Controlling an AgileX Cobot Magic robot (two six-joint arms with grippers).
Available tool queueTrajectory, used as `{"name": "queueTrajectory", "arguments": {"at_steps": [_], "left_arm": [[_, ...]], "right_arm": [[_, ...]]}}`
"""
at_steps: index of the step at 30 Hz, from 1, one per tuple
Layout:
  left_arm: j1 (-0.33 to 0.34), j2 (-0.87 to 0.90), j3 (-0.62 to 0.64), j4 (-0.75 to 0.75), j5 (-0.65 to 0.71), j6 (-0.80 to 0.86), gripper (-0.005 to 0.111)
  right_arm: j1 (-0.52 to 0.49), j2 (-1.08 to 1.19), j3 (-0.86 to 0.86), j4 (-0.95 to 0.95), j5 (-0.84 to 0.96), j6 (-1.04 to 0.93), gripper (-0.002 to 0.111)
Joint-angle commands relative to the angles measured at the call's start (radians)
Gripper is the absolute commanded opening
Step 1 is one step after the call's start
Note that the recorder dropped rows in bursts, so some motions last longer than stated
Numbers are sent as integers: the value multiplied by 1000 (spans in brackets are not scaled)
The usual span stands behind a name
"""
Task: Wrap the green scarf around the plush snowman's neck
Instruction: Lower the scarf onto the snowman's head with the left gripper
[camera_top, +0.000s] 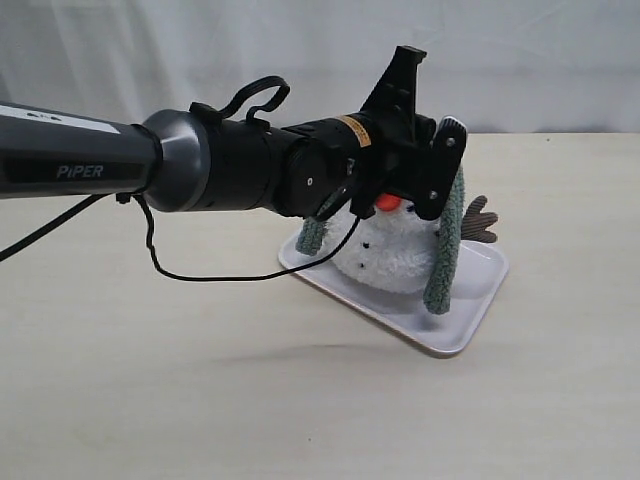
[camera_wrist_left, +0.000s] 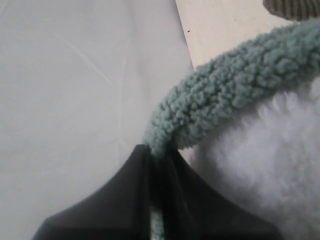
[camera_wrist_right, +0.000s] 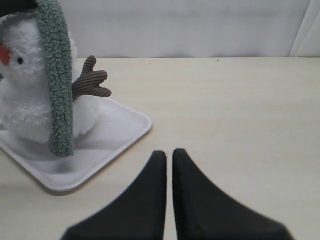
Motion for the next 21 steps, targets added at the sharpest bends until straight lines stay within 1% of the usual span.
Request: {"name": "queueTrajectory", "arguments": {"at_steps": [1, 3, 5, 7, 10, 15, 17, 21], "left_arm": [[0, 1, -3, -10, -15, -33, 30], [0, 1, -3, -23, -15, -33, 43], [0, 1, -3, -43, -13, -33, 52], [0, -6, -3, -78, -9, -33, 57], [0, -30, -3, -171, 7, -33, 58], [0, -101, -3, -279, 141, -33, 58], [0, -123, -3, -307, 203, -33, 58], [0, -156, 0, -307, 287, -60, 58]], "right_arm": [[1, -3, 3, 1, -4, 2, 4], [1, -3, 3, 1, -4, 2, 4], [1, -3, 3, 1, -4, 2, 4], [1, -3, 3, 1, -4, 2, 4], [1, -3, 3, 1, -4, 2, 4], [1, -3, 3, 1, -4, 2, 4], [1, -3, 3, 1, -4, 2, 4], [1, -3, 3, 1, -4, 2, 4]]}}
